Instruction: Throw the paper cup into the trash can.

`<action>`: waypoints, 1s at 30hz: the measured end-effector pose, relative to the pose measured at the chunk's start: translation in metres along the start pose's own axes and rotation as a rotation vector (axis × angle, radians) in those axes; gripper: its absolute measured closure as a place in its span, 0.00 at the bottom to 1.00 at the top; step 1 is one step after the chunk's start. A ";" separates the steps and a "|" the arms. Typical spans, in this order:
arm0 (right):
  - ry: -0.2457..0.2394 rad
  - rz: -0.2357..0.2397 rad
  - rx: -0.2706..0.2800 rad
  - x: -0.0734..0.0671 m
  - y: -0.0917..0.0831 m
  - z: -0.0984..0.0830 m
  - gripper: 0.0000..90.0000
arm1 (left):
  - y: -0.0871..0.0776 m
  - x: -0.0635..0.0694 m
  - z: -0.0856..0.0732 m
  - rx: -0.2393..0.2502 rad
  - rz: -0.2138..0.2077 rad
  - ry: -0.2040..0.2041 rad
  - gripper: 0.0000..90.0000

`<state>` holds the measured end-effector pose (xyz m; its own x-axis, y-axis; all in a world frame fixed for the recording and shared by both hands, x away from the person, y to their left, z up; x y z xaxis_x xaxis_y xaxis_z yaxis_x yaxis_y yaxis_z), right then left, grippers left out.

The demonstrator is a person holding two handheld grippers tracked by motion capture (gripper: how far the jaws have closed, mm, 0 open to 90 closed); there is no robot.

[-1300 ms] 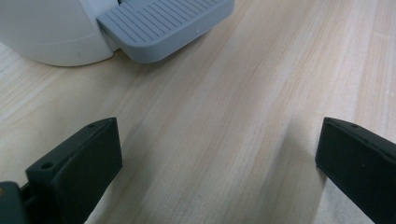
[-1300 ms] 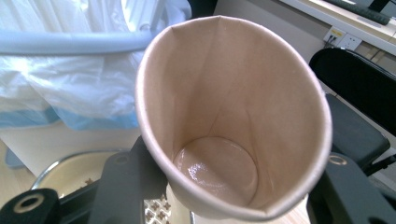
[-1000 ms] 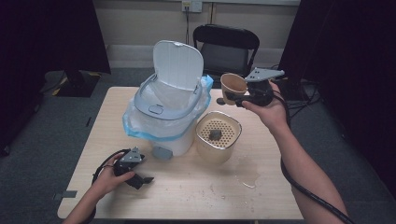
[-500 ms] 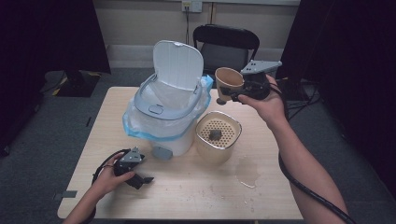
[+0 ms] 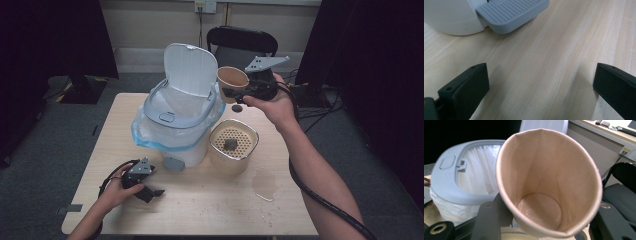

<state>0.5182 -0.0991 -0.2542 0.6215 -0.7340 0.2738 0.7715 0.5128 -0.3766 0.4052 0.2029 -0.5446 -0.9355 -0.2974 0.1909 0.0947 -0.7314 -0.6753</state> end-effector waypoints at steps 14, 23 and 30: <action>-0.014 0.060 0.003 -0.021 0.012 0.020 0.52 | 0.000 0.000 0.000 0.000 0.000 0.001 0.00; -0.026 0.096 0.022 -0.041 0.030 0.034 0.51 | 0.000 0.000 0.000 -0.001 -0.002 -0.001 0.00; -0.033 0.145 0.003 -0.059 0.050 0.035 0.50 | 0.000 0.000 0.000 0.001 -0.002 -0.001 0.00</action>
Point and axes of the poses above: each handheld gripper's, and its own axes: y roughly forward along the jaws, z roughly out of its top, x roughly to its right, the point moved 6 cm from there along y, roughly forward along the jaws, and after that the axes turned 15 degrees about -z, right-handed, at the moved point
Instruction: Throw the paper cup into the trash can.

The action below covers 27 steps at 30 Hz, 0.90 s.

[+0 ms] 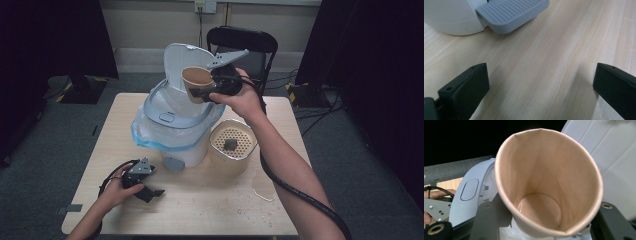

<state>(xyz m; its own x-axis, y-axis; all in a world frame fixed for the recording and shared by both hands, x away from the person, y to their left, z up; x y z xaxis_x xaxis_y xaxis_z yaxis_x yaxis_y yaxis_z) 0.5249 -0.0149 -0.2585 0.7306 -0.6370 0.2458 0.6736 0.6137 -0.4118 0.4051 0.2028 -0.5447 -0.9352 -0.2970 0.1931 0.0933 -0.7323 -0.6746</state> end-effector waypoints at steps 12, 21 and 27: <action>0.039 0.015 -0.018 -0.008 0.018 -0.001 0.29 | 0.000 0.000 0.000 0.000 0.000 0.000 0.00; 0.049 -0.004 -0.014 0.002 0.007 -0.004 0.29 | 0.000 0.000 0.000 -0.001 0.001 0.002 0.00; 0.041 -0.031 -0.038 0.013 -0.007 -0.013 0.31 | 0.000 0.000 0.000 0.000 0.001 0.002 0.00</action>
Point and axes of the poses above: each handheld gripper's, and its own axes: y roughly forward along the jaws, z roughly out of its top, x roughly to its right, the point moved 6 cm from there along y, roughly forward along the jaws, and after that the axes turned 15 degrees about -z, right-handed, at the moved point
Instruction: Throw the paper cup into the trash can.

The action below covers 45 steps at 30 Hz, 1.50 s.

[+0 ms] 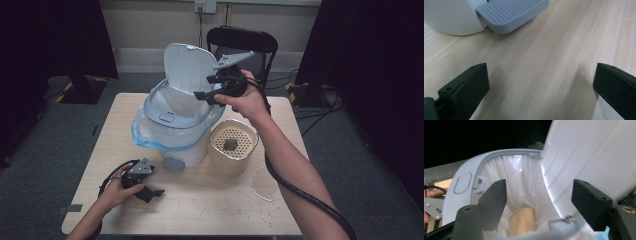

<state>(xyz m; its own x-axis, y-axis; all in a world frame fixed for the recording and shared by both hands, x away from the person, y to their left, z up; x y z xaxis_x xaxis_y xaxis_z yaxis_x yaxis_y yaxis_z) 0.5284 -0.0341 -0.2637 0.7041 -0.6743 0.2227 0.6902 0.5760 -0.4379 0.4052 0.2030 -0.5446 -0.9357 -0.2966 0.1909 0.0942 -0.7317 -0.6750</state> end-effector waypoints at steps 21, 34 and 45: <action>0.055 -0.078 -0.015 0.035 -0.002 -0.006 0.30 | 0.000 0.000 0.000 0.001 -0.001 -0.002 0.00; 0.059 -0.067 0.007 0.029 0.015 0.008 0.30 | 0.000 0.000 0.000 0.001 -0.001 -0.002 0.00; 0.050 -0.034 0.016 0.021 0.006 0.010 0.33 | 0.000 0.000 0.000 -0.001 -0.002 -0.004 0.00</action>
Point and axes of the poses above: each handheld gripper's, and its own axes: y roughly forward along the jaws, z roughly out of its top, x roughly to its right, the point moved 6 cm from there along y, roughly forward along the jaws, and after that the axes turned 15 degrees about -z, right-handed, at the moved point
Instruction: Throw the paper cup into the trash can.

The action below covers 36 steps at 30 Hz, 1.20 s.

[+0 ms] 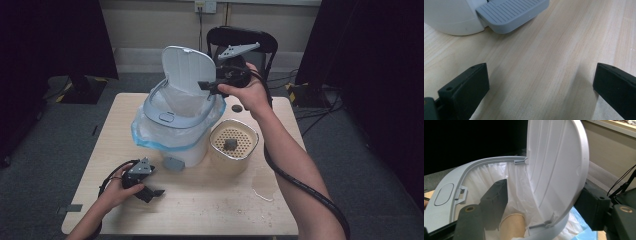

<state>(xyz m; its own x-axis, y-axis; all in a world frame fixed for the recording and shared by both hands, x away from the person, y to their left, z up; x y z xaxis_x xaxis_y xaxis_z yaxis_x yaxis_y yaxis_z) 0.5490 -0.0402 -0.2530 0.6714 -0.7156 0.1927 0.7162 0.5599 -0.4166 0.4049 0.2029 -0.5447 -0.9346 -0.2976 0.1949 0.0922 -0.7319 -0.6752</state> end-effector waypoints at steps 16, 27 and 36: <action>-0.035 0.047 0.019 -0.016 -0.015 0.006 0.31 | 0.000 0.000 0.000 0.001 0.000 0.000 0.00; -0.038 0.106 -0.003 -0.027 -0.014 -0.004 0.30 | 0.000 0.000 0.000 0.002 0.005 0.001 0.00; -0.065 0.134 -0.003 -0.033 -0.015 -0.011 0.30 | 0.000 0.000 0.000 0.007 0.001 0.001 0.00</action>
<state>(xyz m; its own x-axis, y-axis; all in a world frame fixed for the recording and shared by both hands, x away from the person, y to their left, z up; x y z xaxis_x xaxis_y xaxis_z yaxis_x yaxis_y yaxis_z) 0.5141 -0.0301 -0.2626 0.7723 -0.6055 0.1924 0.6185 0.6474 -0.4453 0.4047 0.2027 -0.5447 -0.9349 -0.2976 0.1932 0.0956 -0.7359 -0.6703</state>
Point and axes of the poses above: each handheld gripper's, and its own axes: y roughly forward along the jaws, z roughly out of its top, x roughly to its right, the point moved 6 cm from there along y, roughly forward along the jaws, and after that the axes turned 15 degrees about -z, right-handed, at the moved point
